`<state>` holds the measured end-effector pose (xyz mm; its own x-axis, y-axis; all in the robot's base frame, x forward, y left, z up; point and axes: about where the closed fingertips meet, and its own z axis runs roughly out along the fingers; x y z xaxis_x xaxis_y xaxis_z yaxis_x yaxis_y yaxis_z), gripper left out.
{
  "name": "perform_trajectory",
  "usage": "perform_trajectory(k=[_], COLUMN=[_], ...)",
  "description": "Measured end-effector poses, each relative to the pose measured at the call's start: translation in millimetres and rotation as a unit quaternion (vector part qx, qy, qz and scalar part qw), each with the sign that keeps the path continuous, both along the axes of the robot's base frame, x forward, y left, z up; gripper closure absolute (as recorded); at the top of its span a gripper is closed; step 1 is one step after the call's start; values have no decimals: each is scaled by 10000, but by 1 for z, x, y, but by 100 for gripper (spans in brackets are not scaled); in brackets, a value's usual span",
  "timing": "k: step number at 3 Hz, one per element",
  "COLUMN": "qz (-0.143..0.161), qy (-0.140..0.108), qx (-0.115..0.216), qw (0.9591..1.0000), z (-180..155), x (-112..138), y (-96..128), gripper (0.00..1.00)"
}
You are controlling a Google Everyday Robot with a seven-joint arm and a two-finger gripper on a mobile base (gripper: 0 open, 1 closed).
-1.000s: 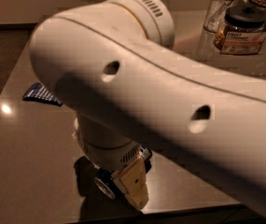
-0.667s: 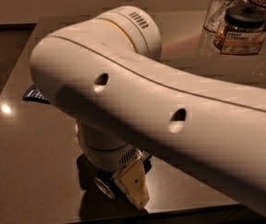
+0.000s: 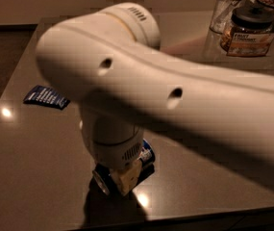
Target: Place pepsi can upright
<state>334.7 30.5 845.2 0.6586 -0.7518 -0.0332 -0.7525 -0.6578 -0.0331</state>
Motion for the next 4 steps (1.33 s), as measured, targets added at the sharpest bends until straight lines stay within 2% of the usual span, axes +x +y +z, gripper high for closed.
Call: perform_trajectory(k=[1, 2, 3, 4], qz=[-341, -681, -1041, -1376], qy=[510, 966, 1441, 1982], qx=[397, 1042, 1905, 2799], qw=[9973, 9875, 9655, 9292], z=[20, 51, 71, 88], x=[12, 33, 51, 60], y=[-3, -2, -4, -4], gripper=[88, 100, 100, 100])
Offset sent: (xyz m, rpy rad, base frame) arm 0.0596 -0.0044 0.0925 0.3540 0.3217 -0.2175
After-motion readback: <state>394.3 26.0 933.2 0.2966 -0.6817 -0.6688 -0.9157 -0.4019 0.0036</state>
